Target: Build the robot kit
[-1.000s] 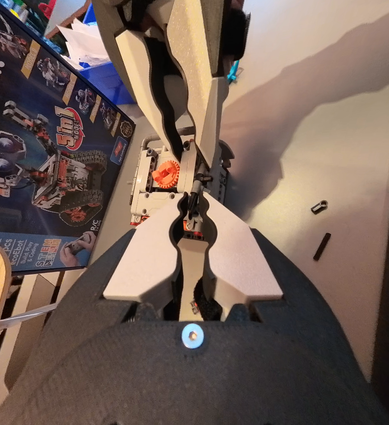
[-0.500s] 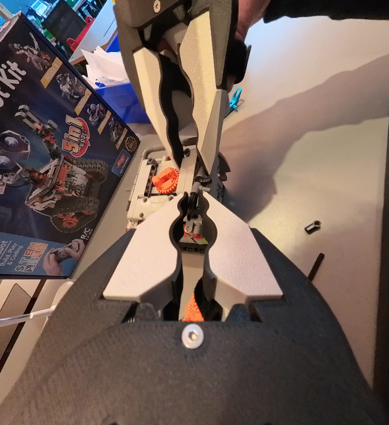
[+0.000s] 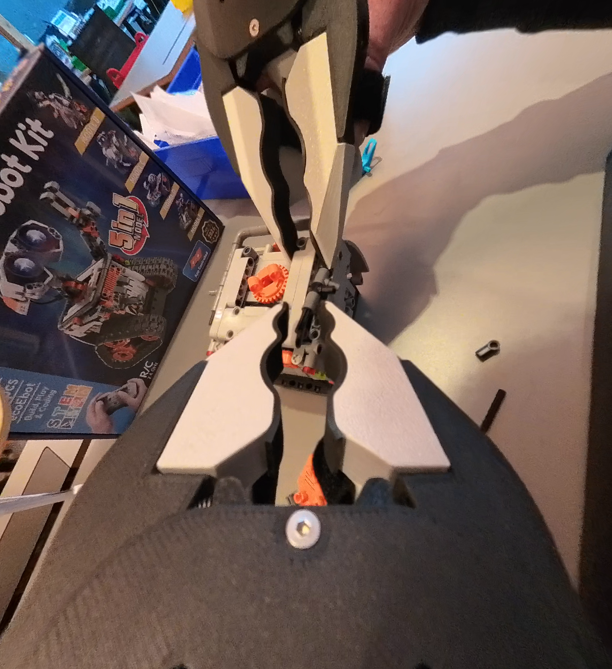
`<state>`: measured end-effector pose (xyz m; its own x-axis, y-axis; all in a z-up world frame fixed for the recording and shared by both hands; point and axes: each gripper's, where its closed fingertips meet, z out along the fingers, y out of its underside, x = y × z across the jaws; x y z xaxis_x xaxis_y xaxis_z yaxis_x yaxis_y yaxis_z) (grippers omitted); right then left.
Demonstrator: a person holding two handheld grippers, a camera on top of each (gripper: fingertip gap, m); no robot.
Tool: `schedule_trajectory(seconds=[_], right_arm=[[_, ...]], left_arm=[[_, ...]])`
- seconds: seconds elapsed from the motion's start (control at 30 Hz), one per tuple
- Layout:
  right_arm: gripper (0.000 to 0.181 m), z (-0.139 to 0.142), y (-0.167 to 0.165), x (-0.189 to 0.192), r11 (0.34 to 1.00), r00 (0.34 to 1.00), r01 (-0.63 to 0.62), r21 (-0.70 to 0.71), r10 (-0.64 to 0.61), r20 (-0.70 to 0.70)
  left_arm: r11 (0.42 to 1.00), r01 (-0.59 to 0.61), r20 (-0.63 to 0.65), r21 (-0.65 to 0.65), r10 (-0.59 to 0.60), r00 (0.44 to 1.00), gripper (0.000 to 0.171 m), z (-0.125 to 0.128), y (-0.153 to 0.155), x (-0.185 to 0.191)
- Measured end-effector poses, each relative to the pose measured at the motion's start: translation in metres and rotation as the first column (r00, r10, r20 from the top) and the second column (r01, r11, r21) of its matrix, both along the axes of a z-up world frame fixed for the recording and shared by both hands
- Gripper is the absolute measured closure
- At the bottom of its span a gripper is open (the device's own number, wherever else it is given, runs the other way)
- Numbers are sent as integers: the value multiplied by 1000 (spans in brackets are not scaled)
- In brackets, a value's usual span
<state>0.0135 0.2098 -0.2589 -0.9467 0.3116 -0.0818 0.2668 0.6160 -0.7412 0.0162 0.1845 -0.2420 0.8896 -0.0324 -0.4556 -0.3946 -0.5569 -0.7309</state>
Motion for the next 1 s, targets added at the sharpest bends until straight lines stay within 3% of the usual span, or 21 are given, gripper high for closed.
schedule_trajectory(seconds=[0.17, 0.37, 0.53, 0.67, 1.0], right_arm=[[164, 0, -1, 1, 1000, 1000, -1, -19, 1, 10], [164, 0, -1, 1, 999, 1000, 3, -34, -2, 18], [162, 1, -1, 1, 998, 1000, 6, -61, -4, 28], [162, 1, -1, -1, 998, 999, 7, -58, -5, 33], [161, 2, -1, -3, 996, 999, 14, -89, -9, 52]], left_arm=[[990, -9, -21, -138, 6, 1000, 158, -12, 2, -1], [983, -43, -83, -179, 29, 996, 163, -12, 6, -3], [994, -64, -64, -94, 59, 996, 165, -11, 6, -5], [996, -83, 20, -21, 84, 996, 166, -10, 7, -7], [989, -126, 99, 73, 118, 988, 166, -3, 10, -8]])
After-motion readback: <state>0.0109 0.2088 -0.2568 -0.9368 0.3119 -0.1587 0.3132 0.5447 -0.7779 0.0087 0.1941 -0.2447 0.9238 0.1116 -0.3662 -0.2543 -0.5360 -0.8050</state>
